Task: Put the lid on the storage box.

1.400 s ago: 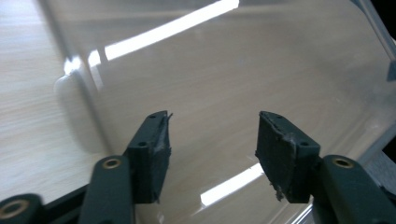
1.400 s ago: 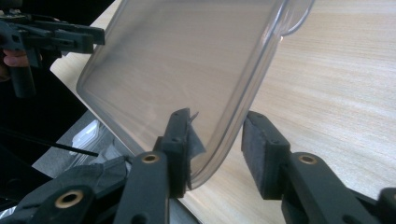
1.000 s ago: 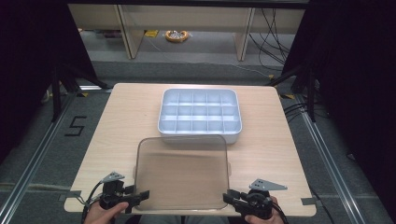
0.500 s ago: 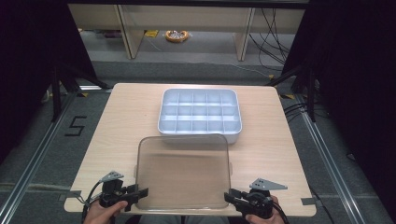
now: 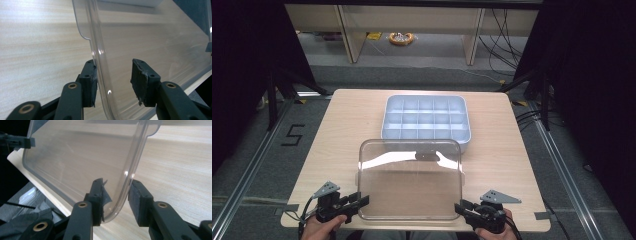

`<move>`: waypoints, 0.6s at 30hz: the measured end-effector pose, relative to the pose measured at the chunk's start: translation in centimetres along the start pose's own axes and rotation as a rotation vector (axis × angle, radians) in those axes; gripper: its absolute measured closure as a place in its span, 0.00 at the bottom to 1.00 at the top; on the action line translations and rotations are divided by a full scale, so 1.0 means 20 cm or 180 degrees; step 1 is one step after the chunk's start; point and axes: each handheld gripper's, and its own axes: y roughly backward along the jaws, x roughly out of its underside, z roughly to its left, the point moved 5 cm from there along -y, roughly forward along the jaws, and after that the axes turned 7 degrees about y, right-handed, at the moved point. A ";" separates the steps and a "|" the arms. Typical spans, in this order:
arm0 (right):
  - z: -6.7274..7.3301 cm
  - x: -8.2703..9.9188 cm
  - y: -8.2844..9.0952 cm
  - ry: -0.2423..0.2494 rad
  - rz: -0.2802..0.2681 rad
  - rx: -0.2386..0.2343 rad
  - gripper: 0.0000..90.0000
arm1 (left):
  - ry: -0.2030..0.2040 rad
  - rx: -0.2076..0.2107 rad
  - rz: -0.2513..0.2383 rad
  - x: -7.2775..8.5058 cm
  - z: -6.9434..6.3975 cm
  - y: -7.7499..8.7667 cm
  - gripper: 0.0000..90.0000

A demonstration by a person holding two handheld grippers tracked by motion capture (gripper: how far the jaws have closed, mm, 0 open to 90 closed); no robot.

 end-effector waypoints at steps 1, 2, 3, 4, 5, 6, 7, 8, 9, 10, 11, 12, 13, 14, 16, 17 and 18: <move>-0.02 -0.01 0.01 0.0053 -0.0009 0.0002 0.74 | -0.0032 0.0003 0.0001 -0.01 0.00 0.00 0.62; -0.02 -0.01 0.01 0.0053 -0.0009 0.0002 0.74 | -0.0011 0.0016 -0.0022 -0.01 -0.01 0.00 0.62; -0.01 -0.02 0.01 0.0013 -0.0025 -0.0008 0.74 | -0.0017 -0.0008 -0.0033 -0.02 -0.01 0.00 0.62; -0.01 -0.03 0.01 -0.0071 -0.0059 -0.0004 0.73 | -0.0002 0.0009 -0.0023 -0.02 -0.02 0.00 0.62; -0.02 -0.03 0.02 -0.0009 -0.0043 0.0035 0.73 | -0.0041 0.0029 -0.0026 -0.03 -0.02 -0.01 0.62; -0.03 -0.04 0.02 0.0050 -0.0087 0.0032 0.73 | -0.0036 0.0024 -0.0040 -0.04 -0.02 -0.01 0.62; -0.04 -0.06 0.02 0.0012 -0.0059 0.0084 0.73 | -0.0044 0.0036 -0.0057 -0.05 -0.03 -0.01 0.62; -0.04 -0.06 0.02 0.0012 -0.0059 0.0084 0.73 | -0.0064 0.0003 -0.0044 -0.05 -0.03 -0.01 0.62; -0.03 -0.06 0.02 -0.0096 -0.0069 0.0046 0.73 | -0.0077 0.0036 -0.0061 -0.07 -0.03 -0.01 0.62; -0.03 -0.07 0.03 -0.0064 -0.0073 0.0053 0.72 | -0.0087 0.0042 -0.0046 -0.07 -0.03 -0.01 0.61; -0.04 -0.09 0.03 -0.0126 -0.0097 0.0044 0.72 | -0.0097 0.0036 -0.0058 -0.09 -0.05 -0.02 0.61; -0.06 -0.11 0.03 0.0029 -0.0150 0.0078 0.72 | -0.0097 0.0036 -0.0058 -0.09 -0.05 -0.02 0.61; -0.06 -0.11 0.03 0.0029 -0.0150 0.0078 0.72 | -0.0117 0.0044 -0.0058 -0.10 -0.05 -0.03 0.61; -0.05 -0.12 0.03 -0.0105 -0.0176 0.0066 0.72 | -0.0117 0.0039 -0.0061 -0.11 -0.05 -0.04 0.61; -0.08 -0.15 0.03 -0.0018 -0.0169 0.0108 0.72 | -0.0128 0.0045 -0.0056 -0.13 -0.06 -0.05 0.60; -0.09 -0.17 0.03 -0.0038 -0.0222 0.0087 0.71 | -0.0098 0.0043 -0.0044 -0.15 -0.06 -0.07 0.60; -0.09 -0.17 0.03 -0.0038 -0.0222 0.0087 0.71 | -0.0098 0.0043 -0.0044 -0.15 -0.06 -0.07 0.60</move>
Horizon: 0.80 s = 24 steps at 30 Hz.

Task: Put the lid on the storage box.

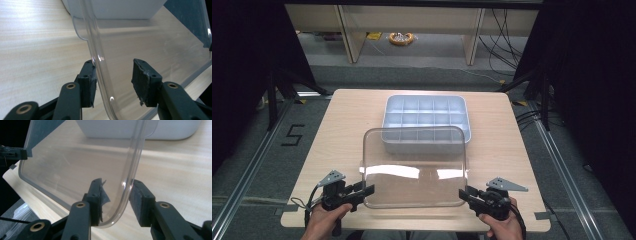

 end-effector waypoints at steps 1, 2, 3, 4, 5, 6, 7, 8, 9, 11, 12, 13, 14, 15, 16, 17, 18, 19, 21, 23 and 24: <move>0.00 0.00 0.00 -0.0088 0.0041 0.0030 0.71 | -0.0010 0.0017 -0.0006 -0.01 0.00 -0.01 0.60; -0.02 -0.02 -0.01 -0.0040 0.0007 0.0060 0.71 | -0.0010 0.0026 -0.0005 -0.02 0.01 -0.01 0.60; -0.03 -0.03 -0.01 0.0019 0.0009 0.0053 0.70 | -0.0012 0.0007 0.0001 -0.04 0.01 -0.02 0.59; -0.03 -0.03 -0.01 0.0019 0.0009 0.0053 0.70 | 0.0008 0.0015 -0.0012 -0.05 0.00 -0.02 0.59; -0.02 -0.05 -0.01 -0.0055 -0.0001 0.0049 0.70 | -0.0011 0.0032 -0.0019 -0.07 0.01 -0.03 0.59; -0.02 -0.05 -0.01 -0.0055 -0.0001 0.0049 0.70 | -0.0020 0.0033 -0.0025 -0.08 0.00 -0.03 0.59; -0.04 -0.07 -0.02 0.0073 -0.0049 0.0057 0.70 | 0.0005 0.0011 -0.0039 -0.10 0.00 -0.04 0.59; -0.03 -0.08 -0.01 -0.0039 -0.0046 0.0082 0.70 | -0.0015 0.0027 -0.0053 -0.12 0.00 -0.04 0.59; -0.04 -0.11 -0.02 -0.0019 -0.0067 0.0075 0.69 | -0.0015 0.0027 -0.0068 -0.15 0.00 -0.05 0.59; -0.07 -0.14 -0.02 0.0042 -0.0096 0.0121 0.69 | -0.0020 0.0030 -0.0066 -0.16 -0.01 -0.06 0.58; -0.07 -0.14 -0.02 0.0042 -0.0096 0.0121 0.69 | -0.0011 0.0016 -0.0063 -0.18 -0.01 -0.06 0.58; -0.08 -0.17 -0.03 0.0041 -0.0107 0.0133 0.68 | -0.0031 0.0006 -0.0064 -0.20 -0.01 -0.07 0.58; -0.08 -0.17 -0.03 0.0041 -0.0107 0.0133 0.68 | -0.0053 0.0005 -0.0085 -0.22 -0.02 -0.08 0.58; -0.08 -0.18 -0.03 -0.0101 -0.0063 0.0139 0.68 | -0.0036 -0.0002 -0.0102 -0.25 -0.02 -0.09 0.57; -0.11 -0.20 -0.04 0.0048 -0.0131 0.0130 0.67 | -0.0017 0.0006 -0.0104 -0.27 -0.02 -0.10 0.57; -0.11 -0.21 -0.04 -0.0023 -0.0138 0.0158 0.67 | -0.0029 -0.0007 -0.0107 -0.29 -0.02 -0.11 0.57; -0.11 -0.23 -0.04 -0.0091 -0.0142 0.0163 0.67 | -0.0013 0.0007 -0.0134 -0.32 -0.02 -0.12 0.57; -0.12 -0.25 -0.04 -0.0113 -0.0131 0.0168 0.67 | -0.0002 -0.0003 -0.0135 -0.35 -0.02 -0.14 0.57; -0.13 -0.28 -0.04 -0.0113 -0.0168 0.0170 0.67 | 0.0015 0.0000 -0.0161 -0.40 -0.03 -0.16 0.57; -0.17 -0.34 -0.05 -0.0021 -0.0238 0.0215 0.67 | 0.0054 0.0018 -0.0164 -0.44 -0.03 -0.18 0.57; -0.18 -0.36 -0.05 -0.0038 -0.0274 0.0212 0.67 | 0.0028 0.0044 -0.0162 -0.46 -0.03 -0.19 0.57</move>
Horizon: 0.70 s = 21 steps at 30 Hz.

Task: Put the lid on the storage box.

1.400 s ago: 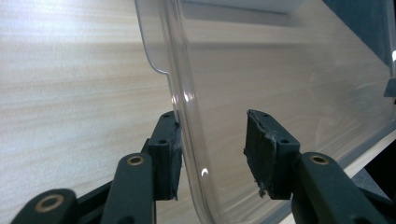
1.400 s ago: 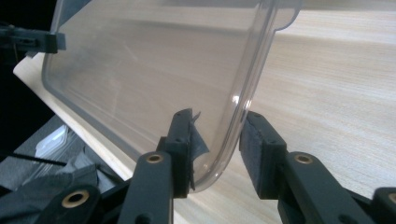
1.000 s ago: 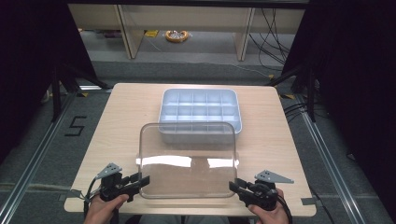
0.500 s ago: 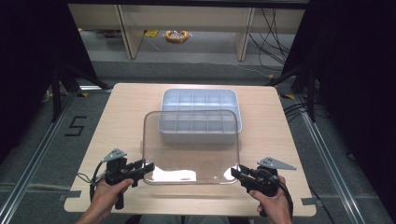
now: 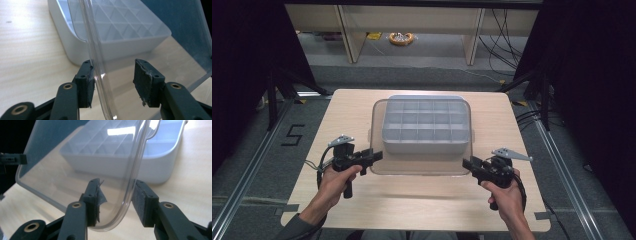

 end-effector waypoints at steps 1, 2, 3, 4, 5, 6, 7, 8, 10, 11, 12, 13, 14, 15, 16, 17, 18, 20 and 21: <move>-0.01 -0.02 0.00 0.0015 -0.0020 0.0018 0.66 | 0.0006 -0.0020 -0.0016 -0.02 0.00 -0.01 0.57; -0.03 -0.04 -0.01 0.0008 -0.0040 0.0042 0.66 | 0.0012 -0.0021 -0.0013 -0.05 -0.01 -0.04 0.57; -0.05 -0.08 -0.02 -0.0012 -0.0065 0.0054 0.66 | 0.0027 -0.0028 -0.0017 -0.07 -0.01 -0.05 0.56; -0.07 -0.12 -0.03 -0.0097 -0.0083 0.0091 0.66 | 0.0046 -0.0033 -0.0028 -0.09 -0.02 -0.06 0.56; -0.07 -0.12 -0.03 -0.0097 -0.0083 0.0091 0.66 | 0.0061 -0.0015 -0.0033 -0.10 -0.02 -0.07 0.56; -0.08 -0.14 -0.04 -0.0124 -0.0102 0.0090 0.66 | 0.0059 -0.0021 -0.0058 -0.12 -0.02 -0.09 0.56; -0.10 -0.16 -0.05 -0.0120 -0.0117 0.0118 0.66 | 0.0078 -0.0022 -0.0038 -0.13 -0.02 -0.11 0.56; -0.12 -0.18 -0.06 -0.0103 -0.0120 0.0135 0.66 | 0.0092 -0.0026 -0.0032 -0.15 -0.02 -0.12 0.56; -0.15 -0.22 -0.07 -0.0084 -0.0155 0.0157 0.66 | 0.0089 -0.0038 -0.0059 -0.17 -0.03 -0.15 0.56; -0.17 -0.24 -0.08 -0.0099 -0.0155 0.0152 0.66 | 0.0095 -0.0052 -0.0069 -0.18 -0.03 -0.16 0.56; -0.18 -0.26 -0.10 -0.0225 -0.0146 0.0177 0.66 | 0.0101 -0.0050 -0.0070 -0.20 -0.03 -0.17 0.56; -0.18 -0.26 -0.10 -0.0225 -0.0146 0.0177 0.66 | 0.0104 -0.0078 -0.0082 -0.21 -0.03 -0.18 0.56; -0.19 -0.27 -0.11 -0.0172 -0.0161 0.0179 0.66 | 0.0103 -0.0095 -0.0083 -0.23 -0.02 -0.19 0.55; -0.20 -0.29 -0.12 -0.0167 -0.0159 0.0202 0.66 | 0.0109 -0.0098 -0.0087 -0.24 -0.02 -0.20 0.55; -0.21 -0.30 -0.14 -0.0216 -0.0147 0.0202 0.66 | 0.0123 -0.0136 -0.0093 -0.26 0.00 -0.22 0.55; -0.21 -0.30 -0.14 -0.0216 -0.0147 0.0202 0.66 | 0.0123 -0.0136 -0.0093 -0.26 0.00 -0.22 0.55; -0.23 -0.31 -0.17 -0.0137 -0.0141 0.0226 0.65 | 0.0125 -0.0162 -0.0071 -0.28 0.01 -0.24 0.55; -0.23 -0.32 -0.18 -0.0217 -0.0131 0.0228 0.65 | 0.0130 -0.0184 -0.0083 -0.29 0.02 -0.25 0.55; -0.24 -0.32 -0.20 -0.0216 -0.0117 0.0234 0.65 | 0.0151 -0.0187 -0.0085 -0.29 0.03 -0.26 0.55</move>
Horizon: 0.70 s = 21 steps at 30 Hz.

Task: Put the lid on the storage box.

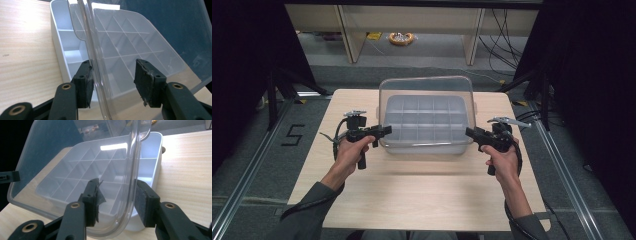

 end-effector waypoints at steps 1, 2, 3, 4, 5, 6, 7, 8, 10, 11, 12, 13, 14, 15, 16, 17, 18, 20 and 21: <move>0.00 0.00 -0.02 -0.0027 0.0004 0.0005 0.65 | -0.0001 -0.0012 0.0012 -0.01 0.01 -0.01 0.55; -0.02 -0.01 -0.03 0.0064 -0.0017 0.0017 0.65 | 0.0006 -0.0024 0.0017 -0.02 0.02 -0.02 0.55; -0.02 -0.01 -0.04 -0.0021 0.0012 0.0009 0.65 | 0.0020 -0.0026 0.0022 -0.03 0.02 -0.03 0.55; -0.03 -0.01 -0.05 0.0041 0.0005 0.0037 0.65 | 0.0022 -0.0015 0.0027 -0.04 0.03 -0.05 0.54; -0.04 -0.01 -0.07 0.0051 -0.0003 0.0025 0.65 | 0.0060 -0.0027 0.0056 -0.05 0.05 -0.07 0.54; -0.04 -0.01 -0.07 0.0051 -0.0003 0.0025 0.65 | 0.0060 -0.0027 0.0056 -0.05 0.05 -0.07 0.54; -0.02 -0.01 -0.08 -0.0062 0.0031 0.0041 0.65 | 0.0072 -0.0035 0.0069 -0.05 0.06 -0.09 0.54; -0.03 -0.01 -0.09 -0.0070 0.0039 0.0056 0.65 | 0.0083 -0.0038 0.0072 -0.06 0.06 -0.10 0.54; -0.05 0.00 -0.11 -0.0012 0.0029 0.0049 0.65 | 0.0105 -0.0049 0.0063 -0.06 0.07 -0.12 0.54; -0.04 0.00 -0.11 -0.0158 0.0081 0.0052 0.65 | 0.0116 -0.0052 0.0072 -0.06 0.08 -0.13 0.54; -0.05 0.00 -0.12 -0.0136 0.0073 0.0071 0.65 | 0.0123 -0.0059 0.0087 -0.07 0.08 -0.14 0.54; -0.06 0.00 -0.13 -0.0040 0.0057 0.0036 0.65 | 0.0130 -0.0068 0.0093 -0.07 0.09 -0.14 0.54; -0.07 0.00 -0.13 -0.0045 0.0054 0.0049 0.65 | 0.0130 -0.0062 0.0098 -0.07 0.09 -0.15 0.54; -0.06 0.00 -0.14 -0.0148 0.0076 0.0037 0.65 | 0.0145 -0.0068 0.0097 -0.07 0.10 -0.16 0.54; -0.06 0.01 -0.15 -0.0142 0.0076 0.0069 0.65 | 0.0149 -0.0082 0.0104 -0.07 0.10 -0.16 0.54; -0.07 0.01 -0.15 -0.0055 0.0065 0.0045 0.65 | 0.0154 -0.0084 0.0111 -0.07 0.11 -0.16 0.54; -0.06 0.01 -0.15 -0.0167 0.0093 0.0042 0.65 | 0.0156 -0.0091 0.0117 -0.07 0.11 -0.17 0.54; -0.07 0.01 -0.16 -0.0101 0.0081 0.0026 0.65 | 0.0157 -0.0102 0.0127 -0.07 0.12 -0.18 0.54; -0.06 0.01 -0.17 -0.0198 0.0110 0.0040 0.65 | 0.0175 -0.0107 0.0134 -0.06 0.12 -0.18 0.53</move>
